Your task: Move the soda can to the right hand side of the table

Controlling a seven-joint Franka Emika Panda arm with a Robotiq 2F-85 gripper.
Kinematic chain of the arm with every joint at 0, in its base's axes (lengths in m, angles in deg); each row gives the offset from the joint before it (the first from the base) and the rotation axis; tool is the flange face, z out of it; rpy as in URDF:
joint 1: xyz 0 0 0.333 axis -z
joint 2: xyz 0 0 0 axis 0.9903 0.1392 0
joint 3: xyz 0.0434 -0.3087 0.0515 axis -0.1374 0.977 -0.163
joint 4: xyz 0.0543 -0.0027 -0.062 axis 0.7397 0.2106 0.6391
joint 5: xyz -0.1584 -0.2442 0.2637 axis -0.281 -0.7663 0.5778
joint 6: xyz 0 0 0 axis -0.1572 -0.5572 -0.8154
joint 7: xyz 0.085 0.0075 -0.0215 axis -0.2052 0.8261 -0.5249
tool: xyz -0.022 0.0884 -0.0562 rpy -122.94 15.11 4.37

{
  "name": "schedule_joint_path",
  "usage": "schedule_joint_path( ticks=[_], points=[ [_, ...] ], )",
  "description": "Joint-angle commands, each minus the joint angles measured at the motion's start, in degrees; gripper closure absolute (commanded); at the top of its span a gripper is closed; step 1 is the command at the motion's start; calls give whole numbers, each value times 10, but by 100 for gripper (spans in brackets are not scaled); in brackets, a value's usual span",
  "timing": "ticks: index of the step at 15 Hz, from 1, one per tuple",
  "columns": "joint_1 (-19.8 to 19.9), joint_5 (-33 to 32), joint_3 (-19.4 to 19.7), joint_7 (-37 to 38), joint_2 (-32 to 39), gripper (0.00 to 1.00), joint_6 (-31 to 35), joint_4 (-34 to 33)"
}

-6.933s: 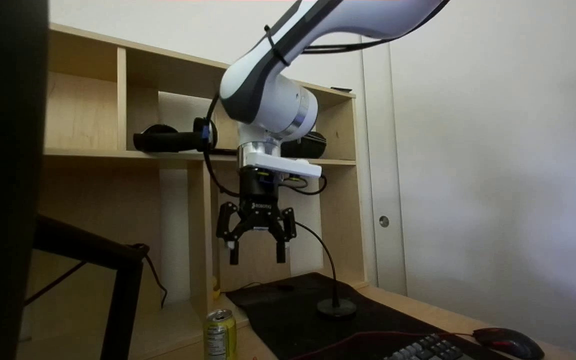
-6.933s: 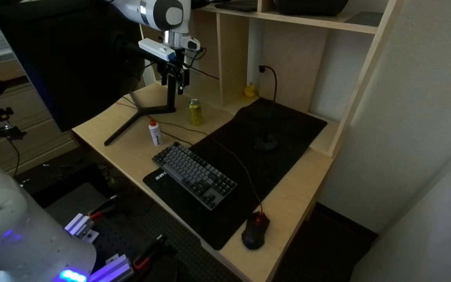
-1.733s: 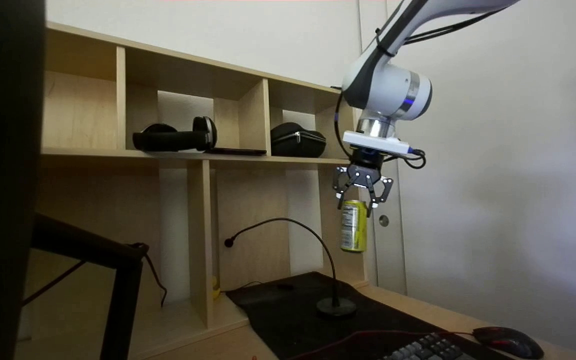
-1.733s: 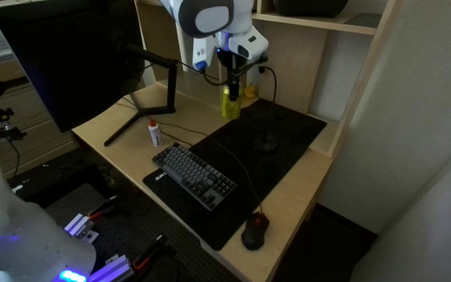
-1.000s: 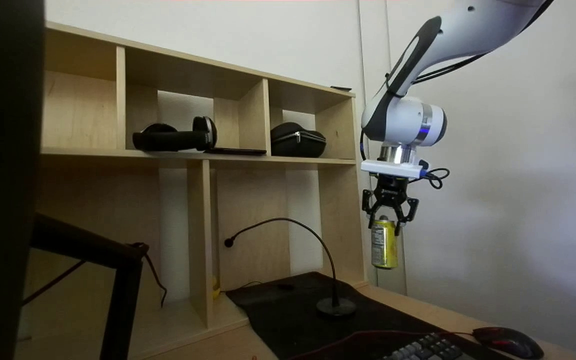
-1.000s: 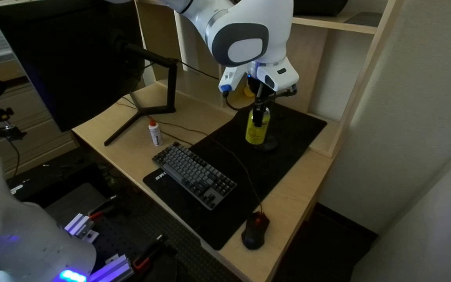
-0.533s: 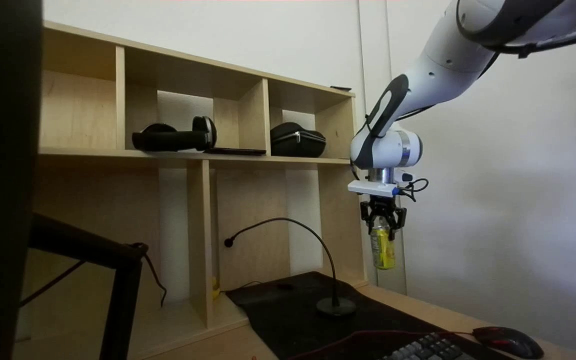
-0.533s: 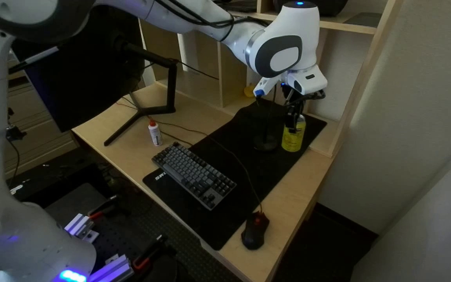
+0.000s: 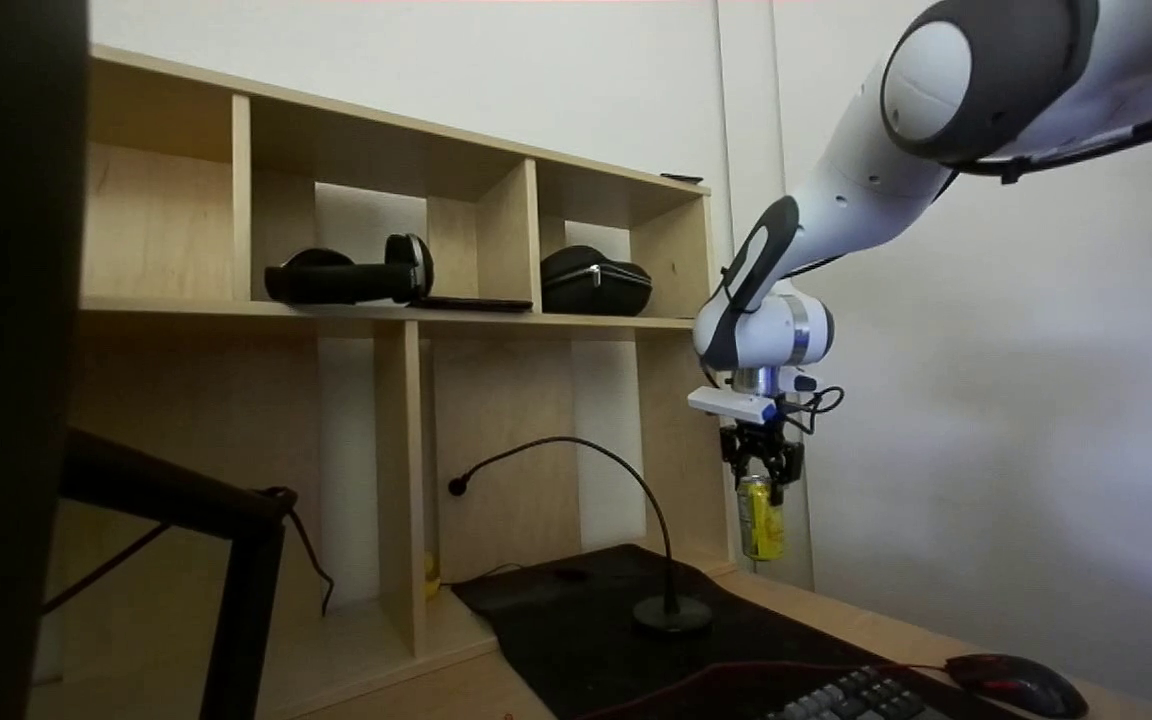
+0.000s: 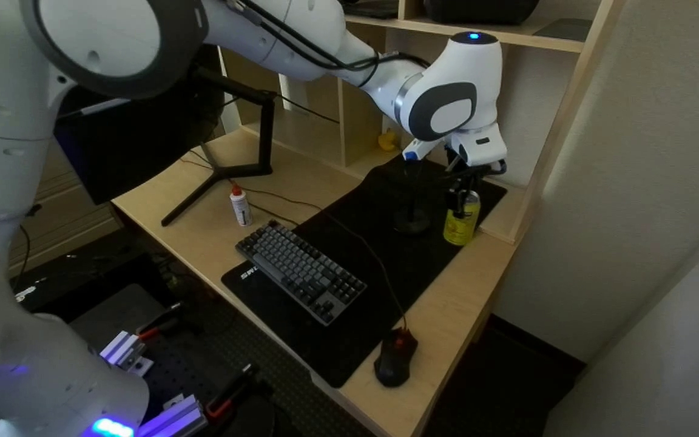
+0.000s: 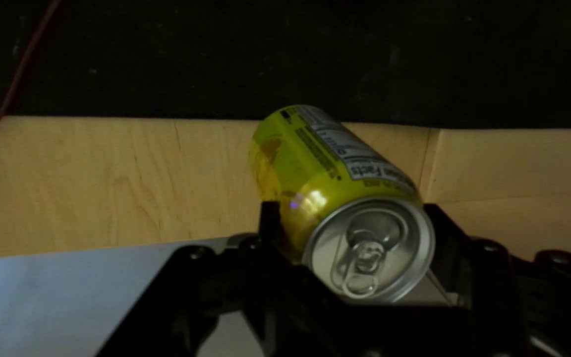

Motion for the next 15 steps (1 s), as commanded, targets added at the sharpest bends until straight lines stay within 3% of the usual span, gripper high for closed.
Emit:
schedule_joint_path(
  ticks=[1,7,15],
  points=[
    [24,27,0,64,96,55,20,-103],
    [43,20,0,154,189,55,34,-200],
    [54,18,-7,208,229,55,31,-247]
  ],
)
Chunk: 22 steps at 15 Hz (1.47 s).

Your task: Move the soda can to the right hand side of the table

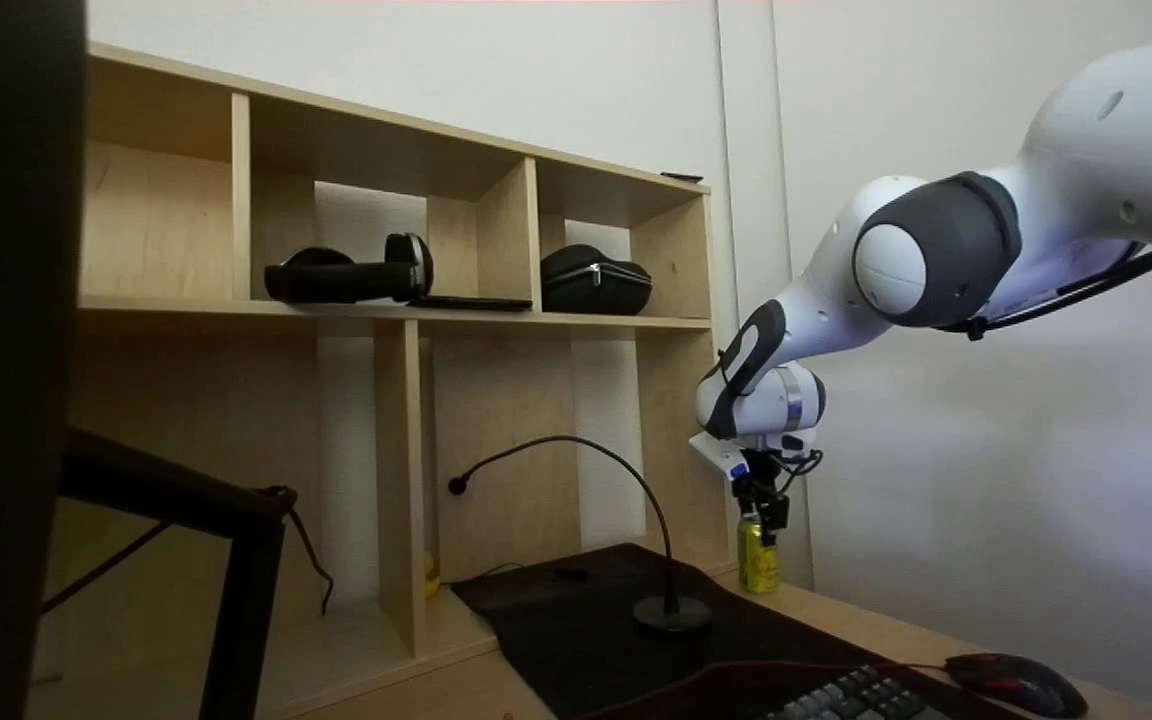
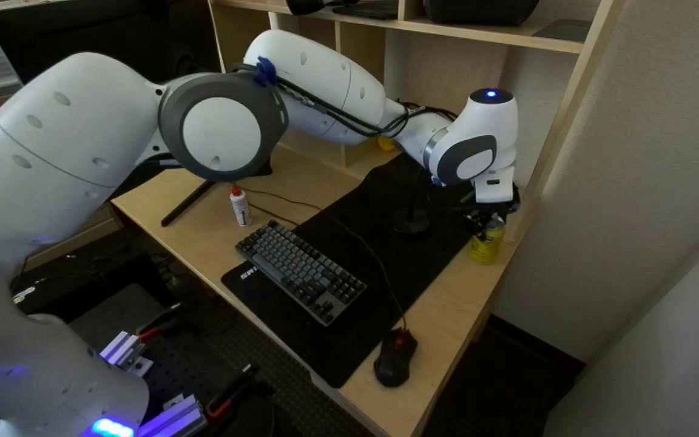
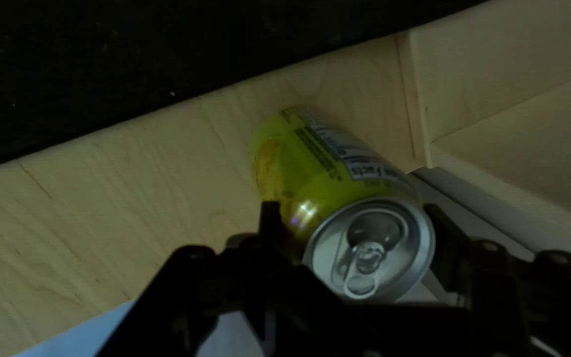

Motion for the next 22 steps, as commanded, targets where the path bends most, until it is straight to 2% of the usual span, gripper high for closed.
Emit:
schedule_joint_path(
  ticks=[1,5,6,8,19,20,22],
  points=[
    [8,7,-3,15,27,55,2,-31],
    [9,11,-7,17,13,55,7,-16],
    [10,13,-10,12,6,7,6,-10],
    [10,17,-13,2,-13,2,3,10],
    [12,56,-29,-75,-135,0,-3,122],
    [4,44,-13,-45,-88,0,-1,63],
    [4,44,-13,-46,-95,0,-1,68]
  ],
)
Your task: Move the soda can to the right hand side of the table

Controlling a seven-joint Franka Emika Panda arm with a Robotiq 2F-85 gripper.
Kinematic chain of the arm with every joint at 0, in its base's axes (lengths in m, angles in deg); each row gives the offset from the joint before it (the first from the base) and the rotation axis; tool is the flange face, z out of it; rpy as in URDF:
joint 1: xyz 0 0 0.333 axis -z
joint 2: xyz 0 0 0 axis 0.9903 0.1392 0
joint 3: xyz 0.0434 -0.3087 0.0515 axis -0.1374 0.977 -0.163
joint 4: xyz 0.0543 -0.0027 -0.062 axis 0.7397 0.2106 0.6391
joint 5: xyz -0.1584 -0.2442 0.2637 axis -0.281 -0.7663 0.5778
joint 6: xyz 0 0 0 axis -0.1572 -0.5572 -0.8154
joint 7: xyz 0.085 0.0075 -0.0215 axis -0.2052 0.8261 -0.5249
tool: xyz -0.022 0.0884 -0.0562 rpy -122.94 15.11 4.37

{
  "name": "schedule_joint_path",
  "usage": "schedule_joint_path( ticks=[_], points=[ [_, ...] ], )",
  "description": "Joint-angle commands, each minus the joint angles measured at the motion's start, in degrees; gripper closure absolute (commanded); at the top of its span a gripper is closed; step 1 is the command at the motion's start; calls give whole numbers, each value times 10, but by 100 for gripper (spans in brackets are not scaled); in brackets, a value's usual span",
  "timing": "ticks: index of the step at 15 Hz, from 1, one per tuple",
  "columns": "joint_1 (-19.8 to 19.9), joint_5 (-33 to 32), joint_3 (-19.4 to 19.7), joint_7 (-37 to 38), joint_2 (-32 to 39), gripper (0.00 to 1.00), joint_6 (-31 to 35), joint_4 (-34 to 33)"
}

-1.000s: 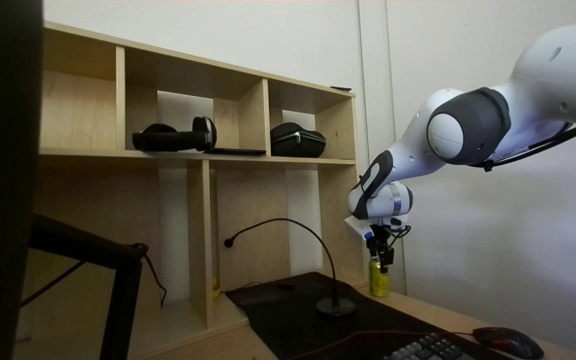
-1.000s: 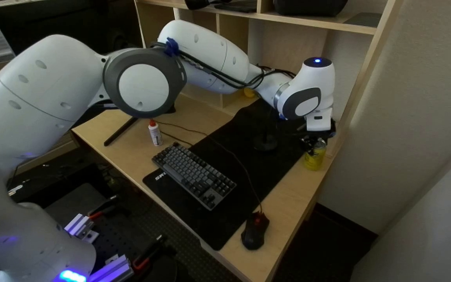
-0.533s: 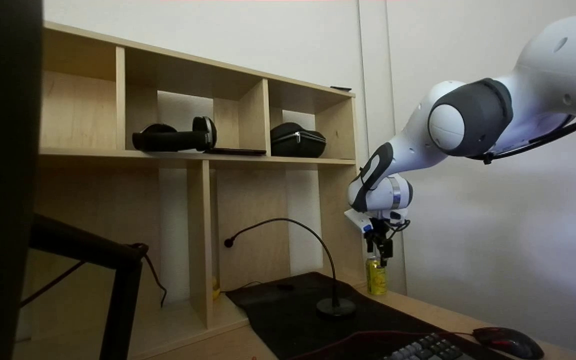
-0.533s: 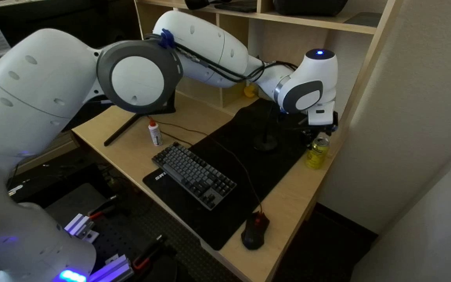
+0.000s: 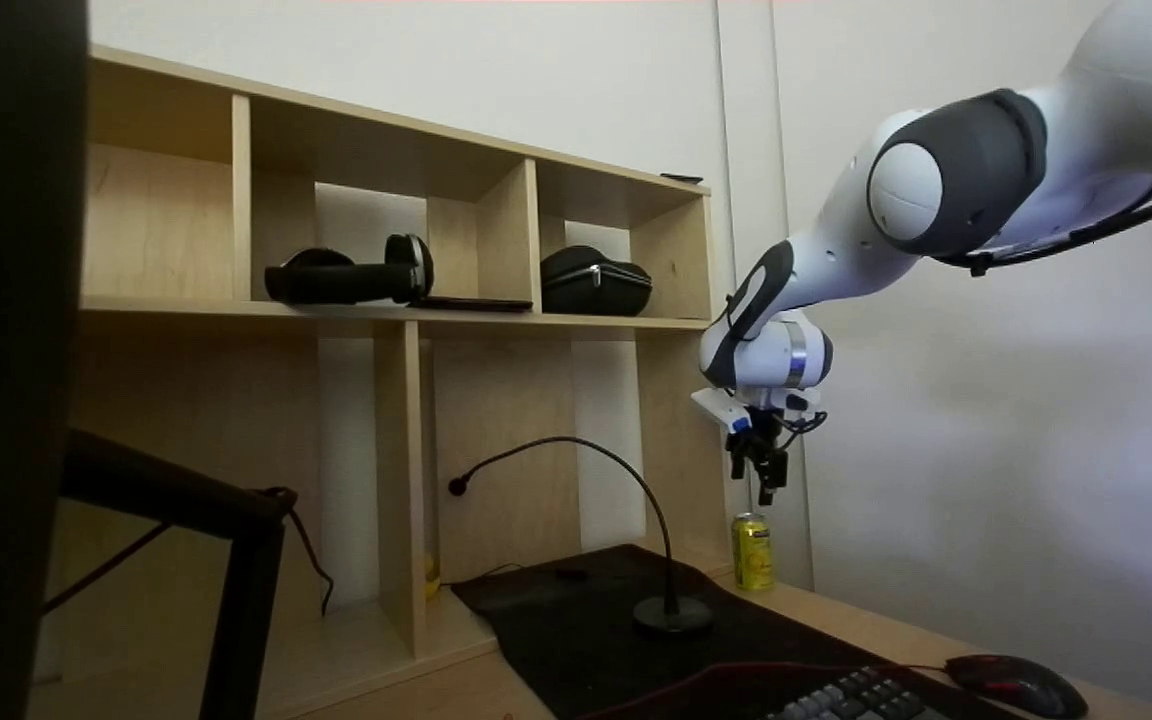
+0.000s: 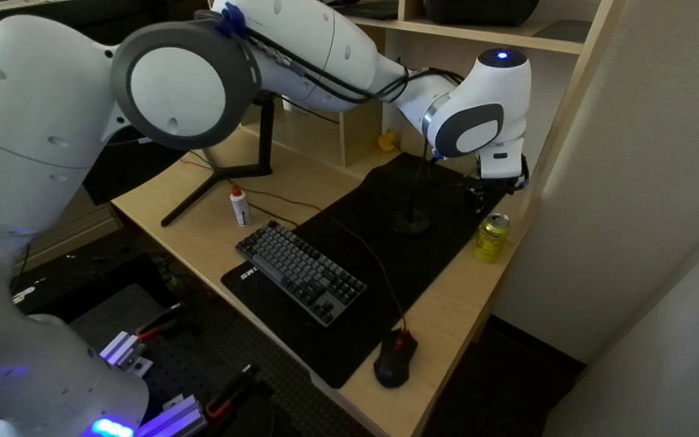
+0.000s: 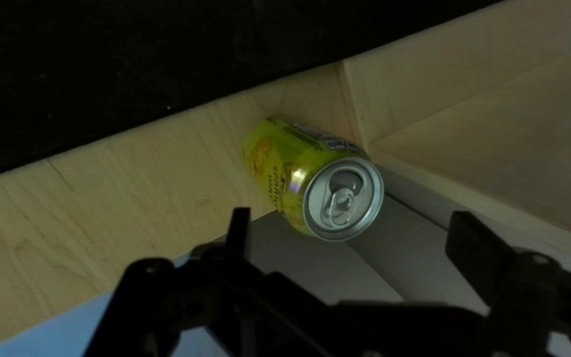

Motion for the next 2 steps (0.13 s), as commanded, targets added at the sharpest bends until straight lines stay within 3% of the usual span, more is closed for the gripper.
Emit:
schedule_joint_path(
  ticks=[1,2],
  points=[
    [0,0,0,0,1,0,0,0],
    [-1,0,0,0,3,0,0,0]
  ],
)
